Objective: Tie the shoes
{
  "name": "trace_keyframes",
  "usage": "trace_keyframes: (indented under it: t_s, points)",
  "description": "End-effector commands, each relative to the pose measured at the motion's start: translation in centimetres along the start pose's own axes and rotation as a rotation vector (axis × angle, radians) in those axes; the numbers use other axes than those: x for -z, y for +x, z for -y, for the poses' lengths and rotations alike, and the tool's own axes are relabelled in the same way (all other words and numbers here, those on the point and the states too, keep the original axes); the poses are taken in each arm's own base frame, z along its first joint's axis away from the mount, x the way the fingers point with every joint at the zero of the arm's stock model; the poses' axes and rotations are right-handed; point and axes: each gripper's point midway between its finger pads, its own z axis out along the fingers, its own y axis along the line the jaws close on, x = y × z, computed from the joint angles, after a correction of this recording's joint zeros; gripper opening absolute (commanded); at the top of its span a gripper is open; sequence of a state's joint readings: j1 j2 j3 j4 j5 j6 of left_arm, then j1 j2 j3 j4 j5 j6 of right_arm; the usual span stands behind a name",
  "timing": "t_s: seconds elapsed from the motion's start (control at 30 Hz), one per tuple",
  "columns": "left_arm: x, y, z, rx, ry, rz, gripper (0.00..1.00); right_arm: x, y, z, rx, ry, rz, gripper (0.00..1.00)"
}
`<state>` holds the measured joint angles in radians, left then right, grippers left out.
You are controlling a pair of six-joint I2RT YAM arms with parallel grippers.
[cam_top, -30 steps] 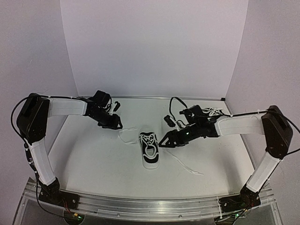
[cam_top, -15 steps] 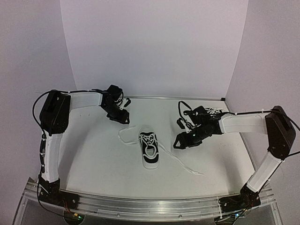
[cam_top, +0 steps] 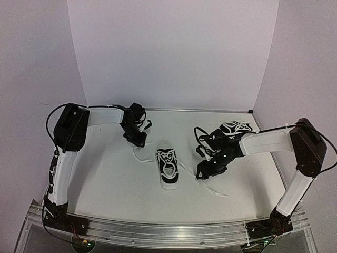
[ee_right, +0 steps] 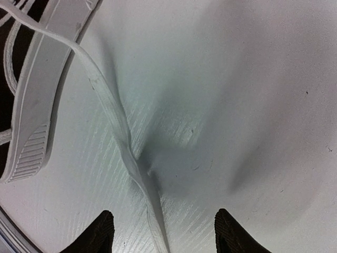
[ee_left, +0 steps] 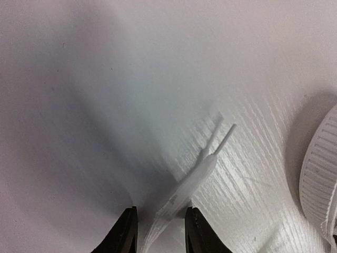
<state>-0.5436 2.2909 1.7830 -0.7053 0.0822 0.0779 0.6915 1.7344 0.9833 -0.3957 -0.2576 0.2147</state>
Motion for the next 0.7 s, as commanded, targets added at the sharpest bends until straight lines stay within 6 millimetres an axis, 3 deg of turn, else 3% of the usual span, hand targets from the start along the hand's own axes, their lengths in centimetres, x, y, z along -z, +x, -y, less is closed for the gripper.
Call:
trace_keyframes:
  t_s: [0.0, 0.1, 0.33, 0.5, 0.67]
  points:
    - [-1.5, 0.9, 0.2, -0.014, 0.006, -0.043, 0.16, 0.0, 1.2, 0.5, 0.000, 0.059, -0.035, 0.62]
    - [-1.4, 0.8, 0.5, -0.013, 0.018, -0.036, 0.07, -0.3, 2.3, 0.4, 0.015, 0.078, -0.065, 0.61]
    - [-1.4, 0.5, 0.8, -0.005, 0.034, -0.022, 0.00, -1.5, 5.0, -1.5, 0.090, 0.125, -0.142, 0.58]
    - [-1.0, 0.1, 1.1, 0.005, 0.056, 0.000, 0.00, -2.6, 6.3, -0.5, 0.098, 0.204, -0.186, 0.55]
    - [1.1, -0.9, 1.9, 0.014, 0.096, 0.067, 0.00, -2.8, 6.5, 0.0, 0.095, 0.231, -0.194, 0.41]
